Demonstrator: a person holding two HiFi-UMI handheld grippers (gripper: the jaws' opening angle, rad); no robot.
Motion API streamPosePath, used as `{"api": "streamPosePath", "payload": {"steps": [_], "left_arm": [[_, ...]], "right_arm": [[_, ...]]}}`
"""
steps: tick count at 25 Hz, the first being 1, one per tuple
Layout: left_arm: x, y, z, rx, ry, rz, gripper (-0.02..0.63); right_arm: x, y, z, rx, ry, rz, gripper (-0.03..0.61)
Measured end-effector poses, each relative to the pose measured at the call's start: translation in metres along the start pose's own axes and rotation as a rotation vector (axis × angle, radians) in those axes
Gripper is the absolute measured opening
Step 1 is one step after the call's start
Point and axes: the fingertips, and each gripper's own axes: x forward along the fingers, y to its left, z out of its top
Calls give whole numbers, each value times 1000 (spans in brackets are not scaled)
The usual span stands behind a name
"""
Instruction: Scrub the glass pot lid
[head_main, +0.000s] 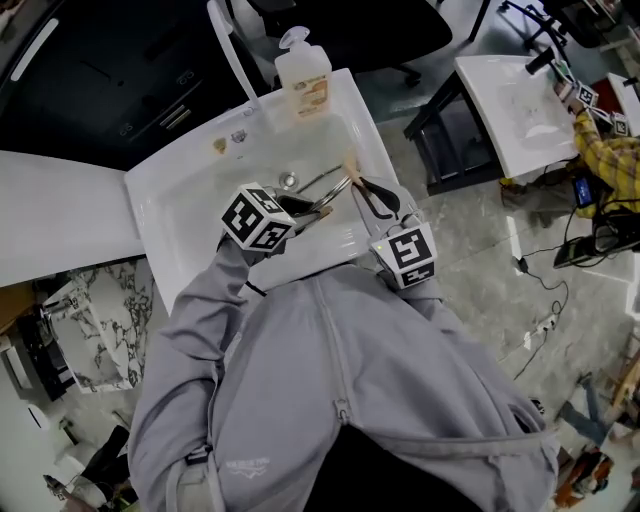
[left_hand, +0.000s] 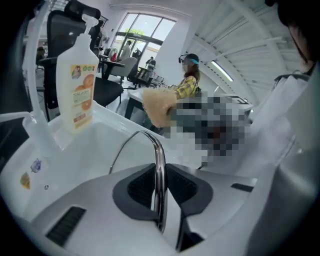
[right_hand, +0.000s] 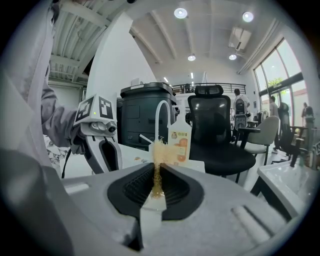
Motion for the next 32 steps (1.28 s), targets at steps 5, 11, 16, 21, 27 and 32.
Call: {"api": "streamPosePath", "payload": {"steps": [5,11,16,21,27,32], "left_arm": [[-11,3,4,-75,-23,-174,58],[-59,64,9,-349,-305,-172,59],[-94,95,-11,-510,-499,-122,59],[-117,111,-34,-577,-599,-59,60],[-133,117,-61,-593,-603,24,60],[-141,121,-90,-606,-576,97,60]], "right_arm": [[8,-4,-3,23,19,0,35],[20,-4,-5,28,45,12,35],[40,5,-4,8,62,68,35],[74,36,0,-23,63,172,35],[128,86,18,-93,-2,283,35],[169,123,22,-295,-21,306,35]]}}
